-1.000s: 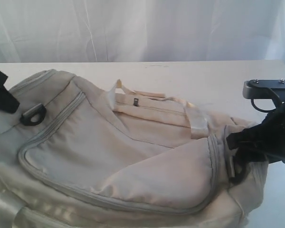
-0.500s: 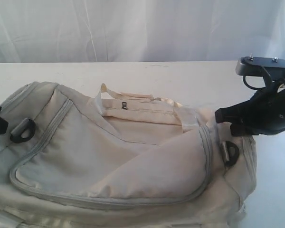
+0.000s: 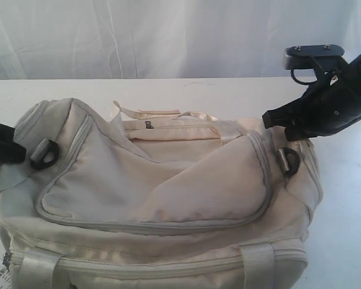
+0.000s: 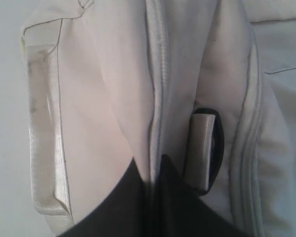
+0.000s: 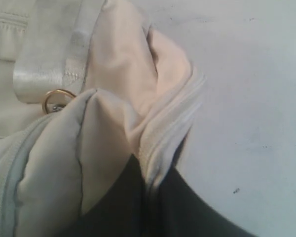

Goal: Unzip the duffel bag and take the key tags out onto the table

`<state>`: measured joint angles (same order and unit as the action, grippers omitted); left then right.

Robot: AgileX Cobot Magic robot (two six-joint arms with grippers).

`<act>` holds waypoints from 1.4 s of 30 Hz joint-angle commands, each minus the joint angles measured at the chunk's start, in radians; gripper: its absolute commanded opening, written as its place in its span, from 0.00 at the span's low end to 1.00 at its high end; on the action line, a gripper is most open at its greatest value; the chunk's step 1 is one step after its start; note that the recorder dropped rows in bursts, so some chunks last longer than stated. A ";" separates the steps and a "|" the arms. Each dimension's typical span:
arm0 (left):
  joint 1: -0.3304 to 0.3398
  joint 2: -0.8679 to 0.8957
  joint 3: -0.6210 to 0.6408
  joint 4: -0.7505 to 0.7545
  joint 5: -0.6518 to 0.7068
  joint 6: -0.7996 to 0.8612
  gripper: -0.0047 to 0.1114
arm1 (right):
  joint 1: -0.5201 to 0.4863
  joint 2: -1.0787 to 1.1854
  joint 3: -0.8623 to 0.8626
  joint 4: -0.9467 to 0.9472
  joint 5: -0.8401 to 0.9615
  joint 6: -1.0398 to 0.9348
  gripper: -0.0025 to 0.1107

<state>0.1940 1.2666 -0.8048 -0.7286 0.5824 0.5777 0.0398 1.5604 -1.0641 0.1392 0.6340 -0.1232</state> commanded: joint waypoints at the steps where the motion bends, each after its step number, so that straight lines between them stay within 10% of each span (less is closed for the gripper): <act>1: 0.002 0.000 0.003 -0.031 -0.015 0.004 0.06 | -0.001 -0.004 -0.011 -0.055 0.015 -0.013 0.20; 6: 0.002 0.000 0.003 -0.033 -0.005 0.004 0.35 | -0.001 -0.011 -0.018 -0.055 0.022 -0.013 0.60; 11: 0.002 -0.029 -0.053 -0.025 0.087 0.004 0.58 | -0.001 -0.084 -0.038 -0.055 0.022 -0.013 0.64; 22: 0.002 -0.134 -0.099 -0.123 0.252 0.034 0.59 | 0.066 -0.191 -0.078 0.309 -0.026 -0.249 0.64; 42: -0.080 -0.171 -0.099 -0.184 0.279 0.103 0.59 | 0.199 0.252 -0.382 0.253 0.017 -0.228 0.56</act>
<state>0.1215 1.1061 -0.9009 -0.8914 0.8465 0.6705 0.2378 1.7681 -1.4208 0.4106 0.6415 -0.3584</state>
